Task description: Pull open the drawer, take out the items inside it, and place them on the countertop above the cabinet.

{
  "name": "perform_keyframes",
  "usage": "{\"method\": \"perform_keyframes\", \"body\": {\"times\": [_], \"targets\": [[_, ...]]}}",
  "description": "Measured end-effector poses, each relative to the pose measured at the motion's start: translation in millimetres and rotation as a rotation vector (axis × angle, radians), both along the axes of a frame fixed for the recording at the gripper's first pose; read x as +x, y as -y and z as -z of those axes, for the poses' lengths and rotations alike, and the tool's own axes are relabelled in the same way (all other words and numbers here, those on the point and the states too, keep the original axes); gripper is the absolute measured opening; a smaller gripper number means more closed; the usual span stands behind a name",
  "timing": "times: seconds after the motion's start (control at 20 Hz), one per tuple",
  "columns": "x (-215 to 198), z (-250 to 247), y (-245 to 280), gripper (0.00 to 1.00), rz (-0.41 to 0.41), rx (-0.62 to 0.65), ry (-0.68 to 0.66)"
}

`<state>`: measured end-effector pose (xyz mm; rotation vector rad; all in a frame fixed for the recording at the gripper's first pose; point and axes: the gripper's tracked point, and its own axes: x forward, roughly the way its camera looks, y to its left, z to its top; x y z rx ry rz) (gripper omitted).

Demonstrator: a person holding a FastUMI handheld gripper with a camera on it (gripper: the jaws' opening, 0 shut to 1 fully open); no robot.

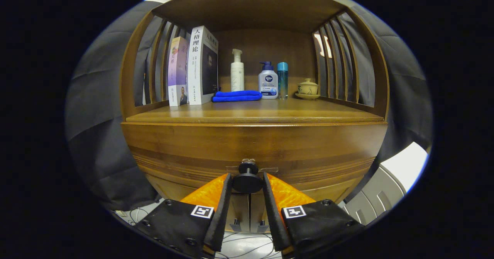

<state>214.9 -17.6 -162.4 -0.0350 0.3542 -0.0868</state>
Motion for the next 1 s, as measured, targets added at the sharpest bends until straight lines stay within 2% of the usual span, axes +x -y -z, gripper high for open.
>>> {"method": "perform_keyframes", "body": {"times": [0.15, 0.25, 0.55, 1.0], "targets": [[-4.3, -0.5, -0.4, 0.39, -0.024, -0.024, -0.003], [-5.5, -1.1, -0.2, 0.29, -0.02, 0.012, -0.015], [-28.5, -3.8, -0.3, 0.29, -0.02, 0.045, -0.031], [-75.0, -7.8, -6.2, 0.29, -0.065, 0.043, -0.046]]}}
